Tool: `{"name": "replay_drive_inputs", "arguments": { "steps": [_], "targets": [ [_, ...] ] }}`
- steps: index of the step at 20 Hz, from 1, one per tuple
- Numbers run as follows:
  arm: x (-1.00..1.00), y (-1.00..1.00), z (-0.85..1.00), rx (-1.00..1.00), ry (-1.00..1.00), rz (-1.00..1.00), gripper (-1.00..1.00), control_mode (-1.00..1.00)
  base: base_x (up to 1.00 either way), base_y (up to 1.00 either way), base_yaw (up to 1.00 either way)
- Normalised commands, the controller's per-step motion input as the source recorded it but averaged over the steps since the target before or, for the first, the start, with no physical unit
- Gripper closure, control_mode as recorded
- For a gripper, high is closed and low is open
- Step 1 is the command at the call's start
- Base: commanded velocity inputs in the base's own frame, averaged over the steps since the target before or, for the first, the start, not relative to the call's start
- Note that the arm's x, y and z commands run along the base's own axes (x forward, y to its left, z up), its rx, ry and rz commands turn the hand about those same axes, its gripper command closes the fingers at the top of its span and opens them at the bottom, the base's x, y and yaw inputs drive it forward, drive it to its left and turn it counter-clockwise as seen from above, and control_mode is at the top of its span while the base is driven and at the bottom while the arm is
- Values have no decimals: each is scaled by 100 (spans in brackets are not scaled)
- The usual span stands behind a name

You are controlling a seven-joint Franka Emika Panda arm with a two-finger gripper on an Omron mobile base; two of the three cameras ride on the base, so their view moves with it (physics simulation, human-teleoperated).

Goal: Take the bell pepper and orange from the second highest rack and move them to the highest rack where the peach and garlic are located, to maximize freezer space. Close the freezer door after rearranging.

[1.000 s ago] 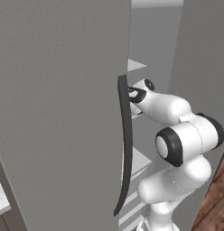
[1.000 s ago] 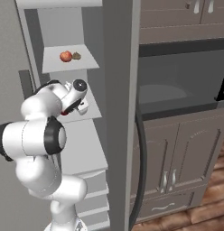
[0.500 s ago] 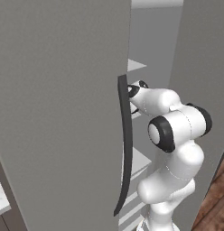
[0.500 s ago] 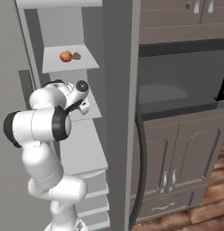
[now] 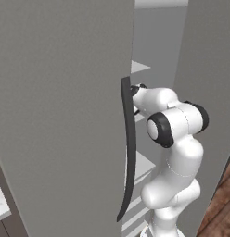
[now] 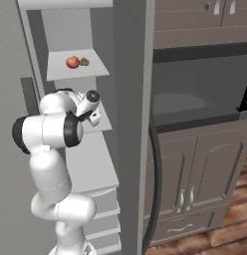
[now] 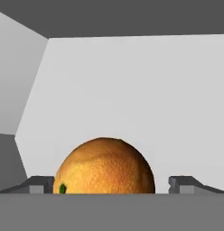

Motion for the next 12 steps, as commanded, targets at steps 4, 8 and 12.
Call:
{"name": "replay_drive_inputs", "arguments": {
  "steps": [4,8,12],
  "targets": [
    [20,14,-23,0,2,0,-100,-100,0,0,0],
    [18,20,-27,0,5,0,-100,-100,0,0,0],
    [10,22,-31,0,8,0,100,-100,0,0,0]
  ]
}}
